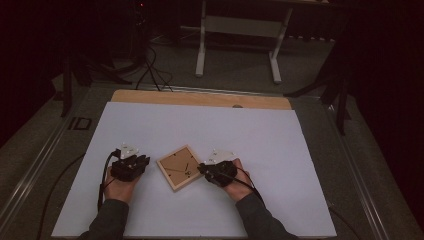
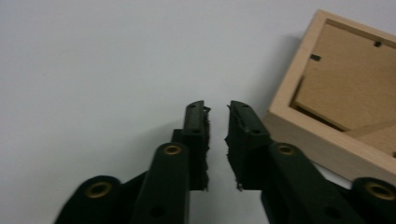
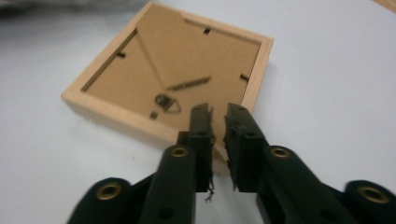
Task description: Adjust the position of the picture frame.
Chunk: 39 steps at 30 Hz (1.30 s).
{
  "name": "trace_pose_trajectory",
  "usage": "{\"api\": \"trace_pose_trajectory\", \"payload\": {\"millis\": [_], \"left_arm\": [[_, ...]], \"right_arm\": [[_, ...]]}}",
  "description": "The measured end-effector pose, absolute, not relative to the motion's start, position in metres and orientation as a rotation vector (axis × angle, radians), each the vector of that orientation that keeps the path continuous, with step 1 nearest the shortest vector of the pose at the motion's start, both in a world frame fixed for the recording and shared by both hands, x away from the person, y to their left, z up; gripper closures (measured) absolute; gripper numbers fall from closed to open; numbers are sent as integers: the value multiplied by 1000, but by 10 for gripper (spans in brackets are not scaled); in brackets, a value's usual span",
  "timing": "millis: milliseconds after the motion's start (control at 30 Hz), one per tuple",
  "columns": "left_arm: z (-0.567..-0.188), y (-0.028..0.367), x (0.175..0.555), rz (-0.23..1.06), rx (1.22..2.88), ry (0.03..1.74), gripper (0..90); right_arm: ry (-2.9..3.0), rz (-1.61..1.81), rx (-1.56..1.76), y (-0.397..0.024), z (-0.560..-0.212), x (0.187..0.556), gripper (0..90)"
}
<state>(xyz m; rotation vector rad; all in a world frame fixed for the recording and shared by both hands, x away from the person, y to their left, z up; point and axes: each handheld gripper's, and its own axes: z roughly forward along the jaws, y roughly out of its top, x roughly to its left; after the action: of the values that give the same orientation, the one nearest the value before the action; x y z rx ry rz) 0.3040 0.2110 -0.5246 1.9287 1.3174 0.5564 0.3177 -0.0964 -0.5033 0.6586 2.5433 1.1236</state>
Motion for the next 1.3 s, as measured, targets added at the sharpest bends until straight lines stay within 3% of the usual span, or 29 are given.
{"api": "trace_pose_trajectory", "payload": {"millis": [100, 233, 1300], "left_arm": [[-525, 208, 306, 545, 1932, 1307, 853], [-526, 205, 308, 541, 1945, 1298, 890], [-531, 190, 312, 477, 1959, 1262, 894]], "right_arm": [[2564, 1101, 651, -99, -508, 312, 893], [2595, 1082, 621, -98, -514, 306, 897], [2627, 1008, 628, -90, -527, 305, 898]]}}
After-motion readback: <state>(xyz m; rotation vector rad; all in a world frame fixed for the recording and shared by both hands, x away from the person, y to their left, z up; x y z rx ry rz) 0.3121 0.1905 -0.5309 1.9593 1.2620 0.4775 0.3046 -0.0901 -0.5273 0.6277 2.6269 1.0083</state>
